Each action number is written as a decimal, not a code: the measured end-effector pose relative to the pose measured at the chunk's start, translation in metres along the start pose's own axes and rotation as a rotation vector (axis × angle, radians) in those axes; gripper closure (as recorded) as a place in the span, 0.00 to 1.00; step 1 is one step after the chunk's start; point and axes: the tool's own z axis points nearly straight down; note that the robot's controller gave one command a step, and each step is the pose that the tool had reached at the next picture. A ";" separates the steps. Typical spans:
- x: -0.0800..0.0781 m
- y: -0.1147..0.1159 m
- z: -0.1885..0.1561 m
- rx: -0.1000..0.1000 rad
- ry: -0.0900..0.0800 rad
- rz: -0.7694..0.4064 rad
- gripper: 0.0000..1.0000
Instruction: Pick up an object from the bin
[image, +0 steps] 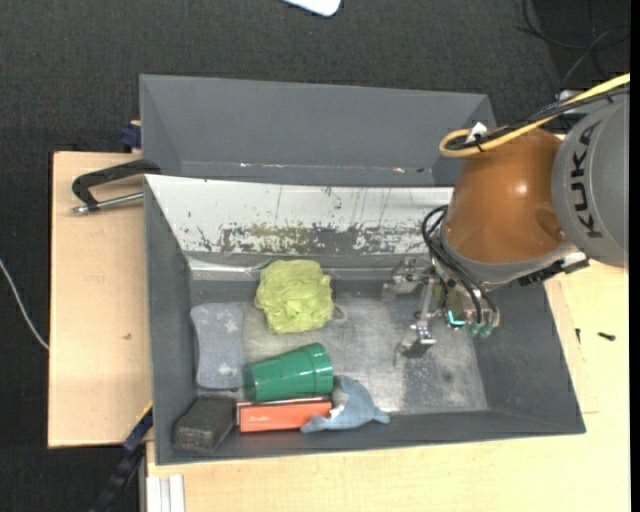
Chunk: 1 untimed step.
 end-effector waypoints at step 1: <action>-0.001 0.000 -0.003 0.000 -0.005 0.000 0.00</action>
Offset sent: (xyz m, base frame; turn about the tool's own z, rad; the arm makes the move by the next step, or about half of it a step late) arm -0.0087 0.1048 -0.0420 0.2432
